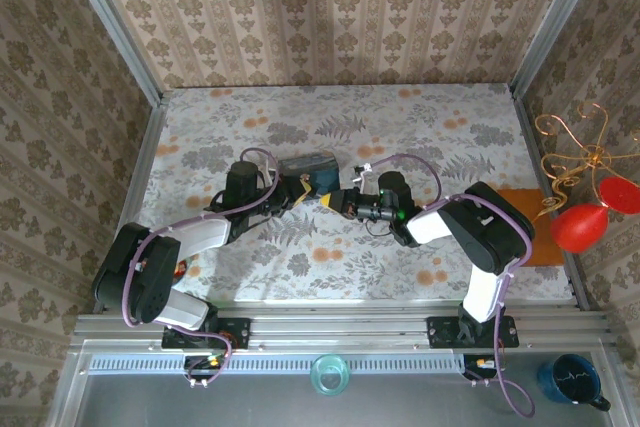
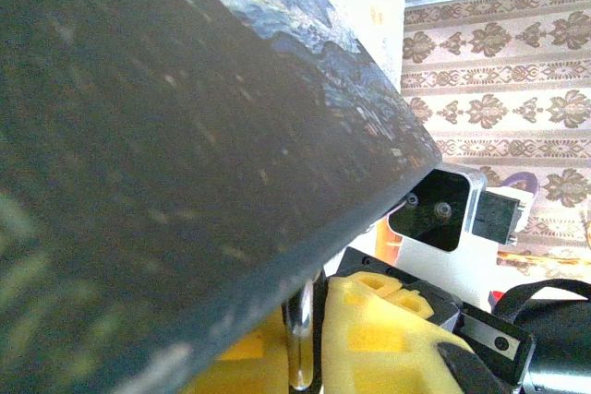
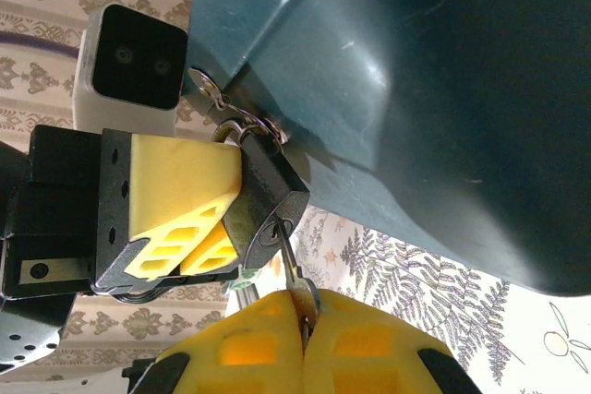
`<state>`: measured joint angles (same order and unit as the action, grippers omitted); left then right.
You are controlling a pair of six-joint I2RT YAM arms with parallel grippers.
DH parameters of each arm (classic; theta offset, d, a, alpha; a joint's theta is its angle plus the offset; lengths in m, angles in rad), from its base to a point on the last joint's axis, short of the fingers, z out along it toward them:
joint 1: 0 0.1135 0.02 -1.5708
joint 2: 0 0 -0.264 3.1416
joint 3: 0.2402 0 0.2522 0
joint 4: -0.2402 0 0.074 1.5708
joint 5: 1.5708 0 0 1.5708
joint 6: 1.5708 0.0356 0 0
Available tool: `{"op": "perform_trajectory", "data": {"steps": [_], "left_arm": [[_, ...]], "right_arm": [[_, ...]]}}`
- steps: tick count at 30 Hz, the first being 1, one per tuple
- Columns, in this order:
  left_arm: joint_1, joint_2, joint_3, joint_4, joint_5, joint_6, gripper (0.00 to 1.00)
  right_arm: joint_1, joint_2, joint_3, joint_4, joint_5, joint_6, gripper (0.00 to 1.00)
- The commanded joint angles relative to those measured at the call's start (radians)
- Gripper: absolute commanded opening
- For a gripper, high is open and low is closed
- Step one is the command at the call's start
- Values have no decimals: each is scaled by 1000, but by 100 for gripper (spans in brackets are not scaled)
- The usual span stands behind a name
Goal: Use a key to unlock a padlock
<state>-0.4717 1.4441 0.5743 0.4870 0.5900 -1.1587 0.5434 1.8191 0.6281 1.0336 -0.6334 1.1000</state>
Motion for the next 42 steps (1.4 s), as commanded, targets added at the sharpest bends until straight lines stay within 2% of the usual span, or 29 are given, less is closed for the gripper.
{"op": "perform_trajectory", "data": {"steps": [1, 8, 15, 23, 33, 42], "left_arm": [[-46, -12, 19, -4, 105, 25, 7], [-62, 5, 35, -4, 106, 27, 7], [-68, -2, 29, -6, 105, 27, 7], [-77, 0, 36, -4, 101, 26, 7], [-85, 6, 39, 11, 99, 22, 7], [-84, 22, 38, 32, 70, 18, 16]], "right_arm": [[4, 14, 62, 52, 33, -1, 0], [7, 1, 72, 46, 26, -10, 0], [-11, -34, 105, -69, -21, -95, 0], [-2, -25, 86, 2, -21, -74, 0], [6, -23, 99, 10, -52, -75, 0], [51, -23, 83, 47, -33, -59, 0]]}}
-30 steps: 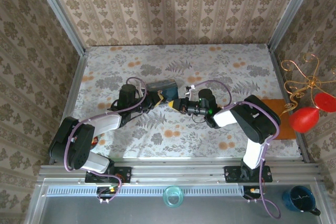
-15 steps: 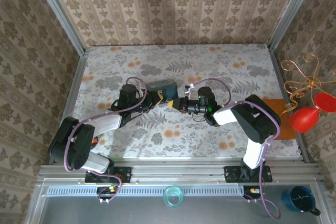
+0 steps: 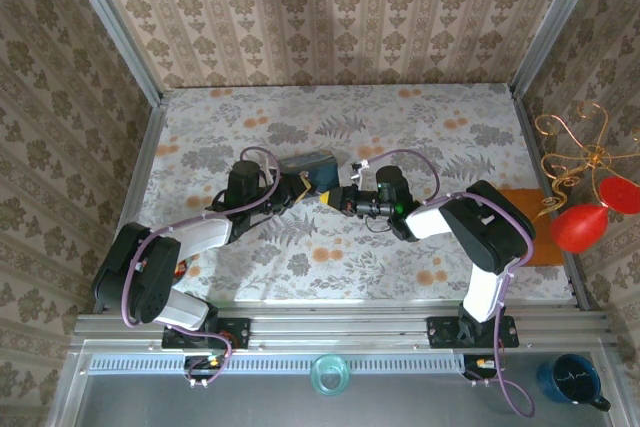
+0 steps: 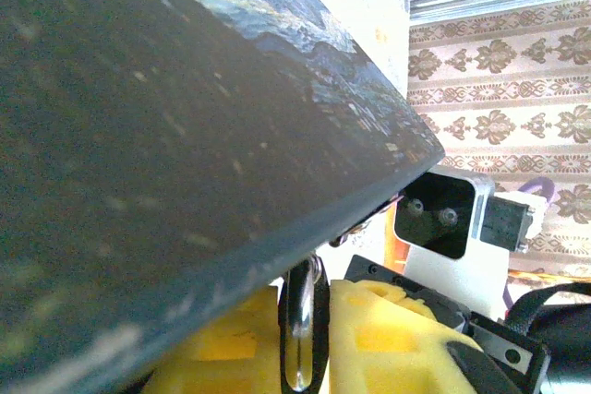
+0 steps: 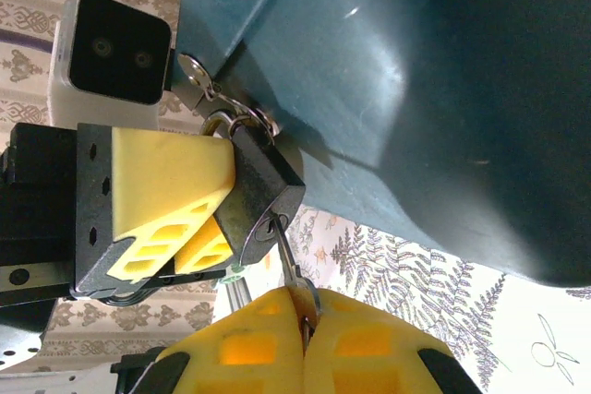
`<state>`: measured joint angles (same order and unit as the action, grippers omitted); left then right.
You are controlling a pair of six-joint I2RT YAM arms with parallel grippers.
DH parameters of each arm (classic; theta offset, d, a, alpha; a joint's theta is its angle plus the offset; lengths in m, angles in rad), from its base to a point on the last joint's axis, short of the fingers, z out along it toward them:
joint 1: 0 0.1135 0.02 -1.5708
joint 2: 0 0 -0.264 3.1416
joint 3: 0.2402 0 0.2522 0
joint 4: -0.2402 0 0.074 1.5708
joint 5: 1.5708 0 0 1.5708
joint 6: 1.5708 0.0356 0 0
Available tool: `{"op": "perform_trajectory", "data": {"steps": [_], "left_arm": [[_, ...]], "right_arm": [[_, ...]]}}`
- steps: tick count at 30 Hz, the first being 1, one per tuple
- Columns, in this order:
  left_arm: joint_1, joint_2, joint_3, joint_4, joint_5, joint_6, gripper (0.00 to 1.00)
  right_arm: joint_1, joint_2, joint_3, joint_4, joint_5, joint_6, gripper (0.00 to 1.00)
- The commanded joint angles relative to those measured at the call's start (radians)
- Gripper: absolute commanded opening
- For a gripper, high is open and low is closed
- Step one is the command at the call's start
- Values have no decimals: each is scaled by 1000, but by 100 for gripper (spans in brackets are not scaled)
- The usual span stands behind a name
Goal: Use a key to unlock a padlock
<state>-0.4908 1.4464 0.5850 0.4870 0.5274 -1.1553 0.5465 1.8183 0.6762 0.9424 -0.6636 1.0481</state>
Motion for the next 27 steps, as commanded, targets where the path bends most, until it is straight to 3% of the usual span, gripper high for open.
{"op": "perform_trajectory", "data": {"steps": [1, 9, 22, 27], "left_arm": [[-65, 25, 26, 39, 130, 11, 17], [-57, 69, 16, 104, 129, -18, 23], [-50, 46, 6, 102, 121, -18, 15], [-90, 53, -19, 238, 85, -84, 12]], "right_arm": [[51, -22, 30, 144, 3, -5, 0], [65, -31, -6, 180, 36, 9, 0], [72, -49, -37, 174, 116, 52, 0], [71, -35, -24, 231, 175, 181, 0]]}}
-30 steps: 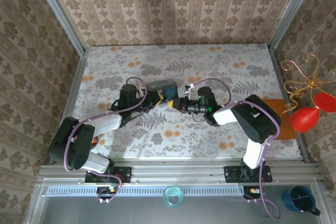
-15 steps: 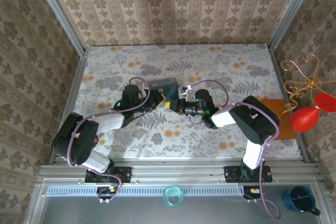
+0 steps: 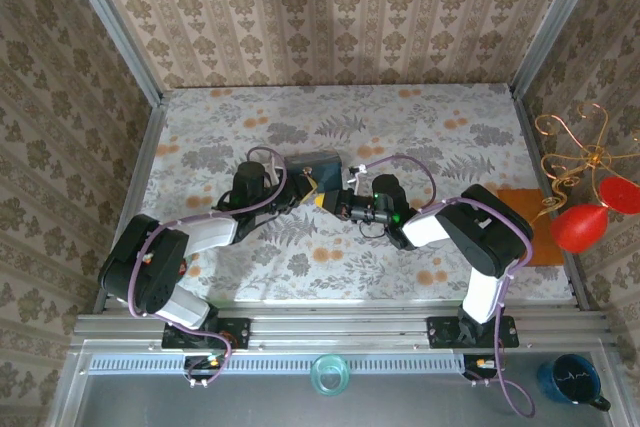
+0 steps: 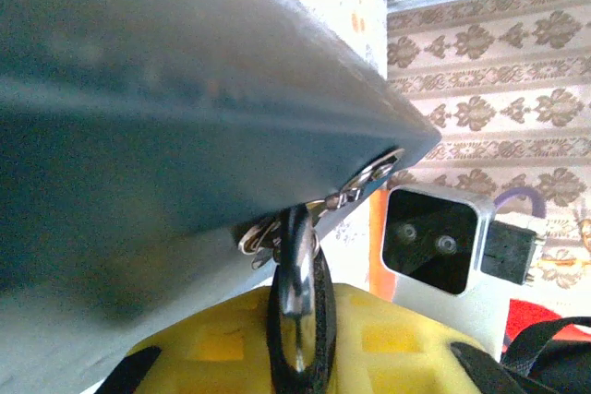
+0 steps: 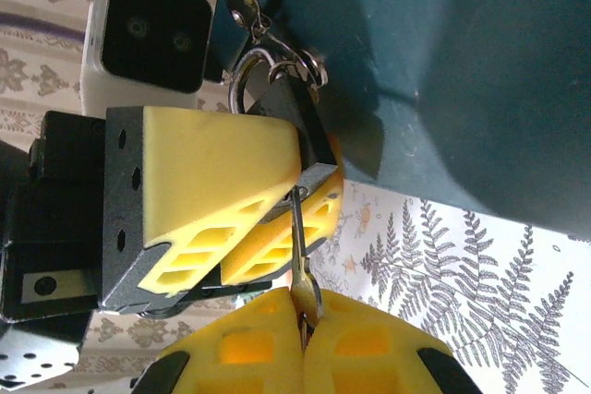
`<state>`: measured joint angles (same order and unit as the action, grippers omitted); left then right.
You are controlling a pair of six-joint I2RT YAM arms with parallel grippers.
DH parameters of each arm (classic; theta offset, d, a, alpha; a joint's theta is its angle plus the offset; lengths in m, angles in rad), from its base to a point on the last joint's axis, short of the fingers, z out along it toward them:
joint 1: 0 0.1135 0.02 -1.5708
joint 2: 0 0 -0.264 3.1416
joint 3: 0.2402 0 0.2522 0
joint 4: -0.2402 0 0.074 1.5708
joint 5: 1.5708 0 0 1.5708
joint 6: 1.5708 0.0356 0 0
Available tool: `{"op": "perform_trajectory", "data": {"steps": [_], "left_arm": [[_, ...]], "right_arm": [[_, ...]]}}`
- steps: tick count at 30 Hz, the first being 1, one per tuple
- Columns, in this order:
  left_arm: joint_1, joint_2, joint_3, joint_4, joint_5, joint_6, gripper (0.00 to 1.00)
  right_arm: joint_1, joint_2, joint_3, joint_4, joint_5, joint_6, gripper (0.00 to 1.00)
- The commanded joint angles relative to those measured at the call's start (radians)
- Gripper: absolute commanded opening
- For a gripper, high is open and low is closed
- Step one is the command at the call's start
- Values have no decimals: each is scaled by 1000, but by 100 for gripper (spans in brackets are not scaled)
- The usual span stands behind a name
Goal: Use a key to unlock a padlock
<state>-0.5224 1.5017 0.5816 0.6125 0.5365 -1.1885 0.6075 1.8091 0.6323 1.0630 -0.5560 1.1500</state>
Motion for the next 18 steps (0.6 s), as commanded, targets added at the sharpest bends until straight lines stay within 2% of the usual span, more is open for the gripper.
{"op": "perform_trajectory", "data": {"steps": [1, 7, 13, 18], "left_arm": [[-63, -1, -20, 129, 72, -59, 12], [-72, 0, -32, 141, 75, -54, 9], [-80, 7, -48, 139, 72, -47, 7], [-87, 14, -49, 146, 68, -48, 6]], "right_arm": [[11, -16, 20, 137, 78, 110, 0], [2, 3, 46, 151, 68, 229, 0], [-5, -60, 52, -41, 82, 183, 0], [-12, -92, 47, -109, 81, 144, 4]]}}
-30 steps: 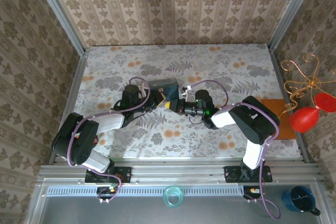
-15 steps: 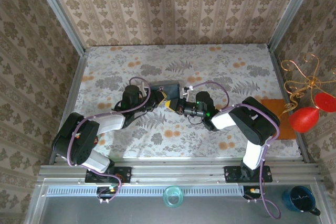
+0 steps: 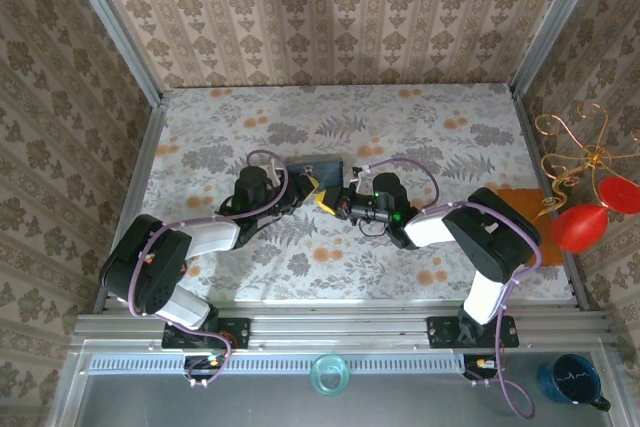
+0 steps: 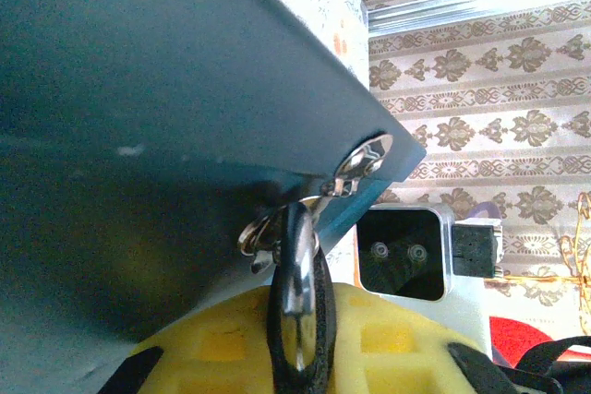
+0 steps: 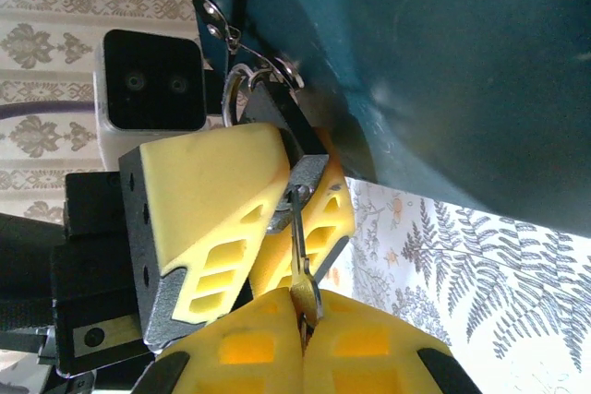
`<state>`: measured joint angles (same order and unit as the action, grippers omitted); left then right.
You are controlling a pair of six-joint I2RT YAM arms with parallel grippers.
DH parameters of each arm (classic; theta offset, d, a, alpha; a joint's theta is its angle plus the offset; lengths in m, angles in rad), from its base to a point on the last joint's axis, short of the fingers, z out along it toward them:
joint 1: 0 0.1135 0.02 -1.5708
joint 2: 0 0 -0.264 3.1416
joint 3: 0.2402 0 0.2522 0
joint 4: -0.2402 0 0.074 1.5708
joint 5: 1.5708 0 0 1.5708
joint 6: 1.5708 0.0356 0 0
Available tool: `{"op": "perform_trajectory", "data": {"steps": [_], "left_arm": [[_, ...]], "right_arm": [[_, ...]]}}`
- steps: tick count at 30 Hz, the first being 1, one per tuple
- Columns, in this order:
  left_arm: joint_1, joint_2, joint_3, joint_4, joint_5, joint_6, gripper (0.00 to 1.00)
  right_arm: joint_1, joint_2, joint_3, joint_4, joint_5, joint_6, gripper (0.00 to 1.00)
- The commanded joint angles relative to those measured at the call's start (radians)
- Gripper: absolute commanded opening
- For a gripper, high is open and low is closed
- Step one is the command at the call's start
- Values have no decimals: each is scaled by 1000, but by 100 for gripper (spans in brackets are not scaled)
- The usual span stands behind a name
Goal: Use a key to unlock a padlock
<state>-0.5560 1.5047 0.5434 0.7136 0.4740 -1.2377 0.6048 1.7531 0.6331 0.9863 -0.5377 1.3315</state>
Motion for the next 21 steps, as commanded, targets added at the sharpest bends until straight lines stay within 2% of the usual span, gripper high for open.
{"op": "perform_trajectory", "data": {"steps": [1, 6, 13, 21], "left_arm": [[-53, 11, -11, 44, 128, -1, 6], [-51, 10, -4, 37, 124, -6, 6], [-50, 21, 21, 26, 115, -17, 6], [-44, 49, 38, 36, 96, -33, 6]], "right_arm": [[-10, -43, 44, -54, 67, -50, 6], [-13, -46, 33, -61, 70, -75, 15], [-14, -52, -1, 8, 88, -62, 20], [-28, -70, -39, -8, 112, -51, 31]]}}
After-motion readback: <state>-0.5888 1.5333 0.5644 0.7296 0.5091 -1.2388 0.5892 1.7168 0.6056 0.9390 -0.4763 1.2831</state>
